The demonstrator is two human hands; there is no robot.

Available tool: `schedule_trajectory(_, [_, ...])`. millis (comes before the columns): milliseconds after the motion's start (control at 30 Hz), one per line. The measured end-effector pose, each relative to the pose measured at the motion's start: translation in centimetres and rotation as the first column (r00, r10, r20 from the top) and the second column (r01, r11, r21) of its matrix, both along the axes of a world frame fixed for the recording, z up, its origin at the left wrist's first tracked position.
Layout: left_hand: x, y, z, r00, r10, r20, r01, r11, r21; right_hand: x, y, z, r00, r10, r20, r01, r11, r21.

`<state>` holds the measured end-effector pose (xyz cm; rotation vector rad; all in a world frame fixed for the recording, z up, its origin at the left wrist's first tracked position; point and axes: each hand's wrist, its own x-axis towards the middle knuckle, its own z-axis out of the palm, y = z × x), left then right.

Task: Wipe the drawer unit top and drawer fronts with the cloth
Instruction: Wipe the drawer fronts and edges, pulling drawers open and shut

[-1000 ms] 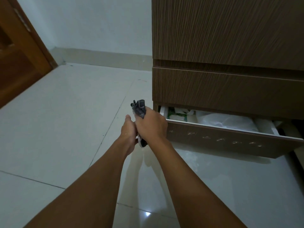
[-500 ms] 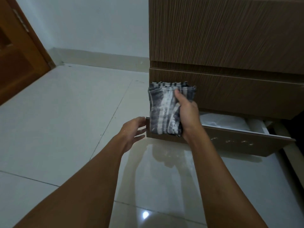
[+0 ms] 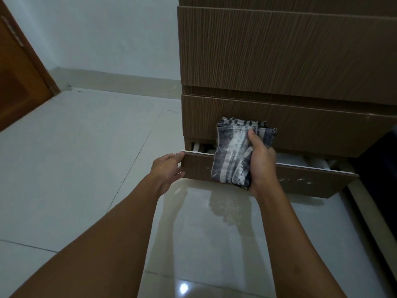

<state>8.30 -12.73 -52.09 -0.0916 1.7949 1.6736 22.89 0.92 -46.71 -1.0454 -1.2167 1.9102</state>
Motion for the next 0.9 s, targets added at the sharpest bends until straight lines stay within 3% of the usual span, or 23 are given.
schedule_trajectory(267, [-0.7, 3.2, 0.2, 0.989, 0.142, -0.026, -0.143, 0.99, -0.012, 2.8, 0.8, -1.5, 0.997, -0.062, 0.046, 0.06, 0.997, 0.039])
schedule_trajectory(600, [-0.7, 4.7, 0.2, 0.971, 0.239, -0.001, -0.239, 0.971, 0.003, 7.0, 2.0, -4.1, 0.935, -0.342, 0.095, 0.338, 0.94, 0.055])
schedule_trajectory(767, [-0.3, 5.4, 0.3, 0.965, 0.262, 0.005, -0.261, 0.965, -0.013, 9.8, 2.7, -5.8, 0.796, -0.591, 0.128, 0.555, 0.798, 0.236])
schedule_trajectory(900, [-0.6, 5.7, 0.1, 0.969, 0.246, 0.004, -0.245, 0.968, -0.045, 11.9, 5.5, -7.0, 0.684, -0.723, 0.101, 0.678, 0.68, 0.279])
